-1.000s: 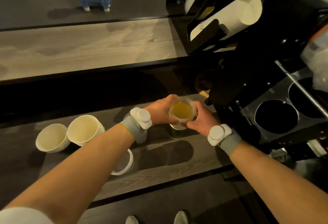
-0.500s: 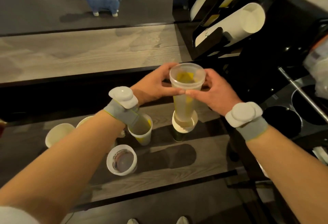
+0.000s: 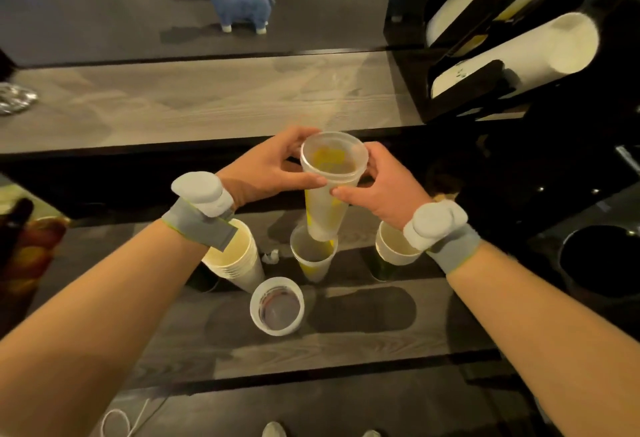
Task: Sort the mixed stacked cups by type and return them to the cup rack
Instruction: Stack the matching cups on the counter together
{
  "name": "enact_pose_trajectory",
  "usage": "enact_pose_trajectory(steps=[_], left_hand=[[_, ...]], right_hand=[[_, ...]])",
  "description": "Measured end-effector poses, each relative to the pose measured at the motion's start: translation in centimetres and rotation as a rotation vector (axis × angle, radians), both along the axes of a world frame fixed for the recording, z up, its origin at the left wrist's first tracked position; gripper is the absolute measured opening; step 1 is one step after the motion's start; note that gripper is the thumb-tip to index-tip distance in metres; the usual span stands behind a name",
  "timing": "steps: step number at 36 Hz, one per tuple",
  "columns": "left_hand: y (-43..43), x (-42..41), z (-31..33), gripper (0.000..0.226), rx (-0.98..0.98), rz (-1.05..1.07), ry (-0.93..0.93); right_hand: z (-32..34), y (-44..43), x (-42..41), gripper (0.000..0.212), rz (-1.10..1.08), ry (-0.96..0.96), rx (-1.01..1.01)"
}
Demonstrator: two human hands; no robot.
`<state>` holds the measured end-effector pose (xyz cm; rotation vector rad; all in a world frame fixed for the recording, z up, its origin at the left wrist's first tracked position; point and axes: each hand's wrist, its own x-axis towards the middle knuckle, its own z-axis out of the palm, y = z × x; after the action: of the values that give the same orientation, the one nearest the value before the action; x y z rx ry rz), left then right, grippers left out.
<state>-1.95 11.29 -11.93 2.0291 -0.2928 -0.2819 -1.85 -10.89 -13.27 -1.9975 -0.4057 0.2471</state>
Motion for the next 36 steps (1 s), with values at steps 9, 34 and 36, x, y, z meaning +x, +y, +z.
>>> enact_pose_trajectory(steps=[9,34,36], left_hand=[[1.6,-1.1,-1.4,0.082,0.026,0.03,-0.023],[0.6,-2.9,-10.8,0.084,0.761,-0.155,0.049],[0.4,-2.8,-10.6,0.084,0.819,-0.157,0.036]], right_hand=[[-2.1,1.8,-0.1,0.071,0.004,-0.021,-0.057],[-9.8,3.6,-2.7,0.095,0.172,0.017,-0.692],[-9.9,3.7,-2.7,0.099,0.186,0.032,-0.707]])
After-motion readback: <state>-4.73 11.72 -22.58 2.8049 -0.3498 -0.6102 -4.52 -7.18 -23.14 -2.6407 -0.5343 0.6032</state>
